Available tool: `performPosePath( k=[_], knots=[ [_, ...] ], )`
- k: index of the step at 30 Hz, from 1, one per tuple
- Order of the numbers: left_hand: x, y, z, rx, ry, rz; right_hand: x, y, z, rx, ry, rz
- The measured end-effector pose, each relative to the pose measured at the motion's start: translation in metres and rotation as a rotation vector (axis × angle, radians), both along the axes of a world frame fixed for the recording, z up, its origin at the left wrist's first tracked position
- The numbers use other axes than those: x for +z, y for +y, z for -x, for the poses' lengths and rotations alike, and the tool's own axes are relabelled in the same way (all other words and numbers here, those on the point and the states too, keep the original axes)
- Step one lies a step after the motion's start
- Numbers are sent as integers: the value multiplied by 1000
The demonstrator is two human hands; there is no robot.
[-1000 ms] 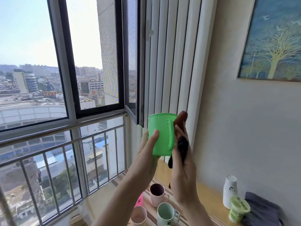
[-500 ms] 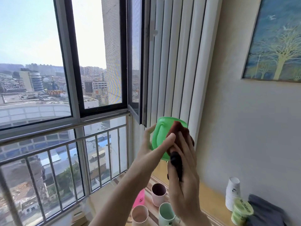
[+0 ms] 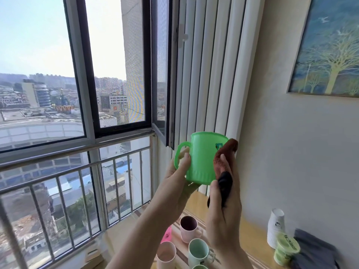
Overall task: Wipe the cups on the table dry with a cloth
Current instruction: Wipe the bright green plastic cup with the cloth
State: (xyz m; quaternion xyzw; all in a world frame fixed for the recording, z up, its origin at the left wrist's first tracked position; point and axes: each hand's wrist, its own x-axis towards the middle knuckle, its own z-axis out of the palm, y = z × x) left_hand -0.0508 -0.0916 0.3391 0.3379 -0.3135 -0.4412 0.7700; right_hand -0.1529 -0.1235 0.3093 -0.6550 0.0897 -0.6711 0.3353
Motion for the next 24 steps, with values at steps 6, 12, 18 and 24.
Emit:
performPosePath(
  k=[6, 12, 18, 24],
  knots=[
    [5, 5, -15, 56, -185, -83, 2, -18, 8, -88, 191, 197],
    [-5, 8, -11, 38, -128, -81, 1, -17, 8, 94, 101, -74],
    [-6, 8, -8, 27, -114, 2, 5, -12, 12, 49, 186, -108],
    [-25, 2, -7, 114, -86, -67, -32, -8, 23, -75, 244, -126]
  ],
)
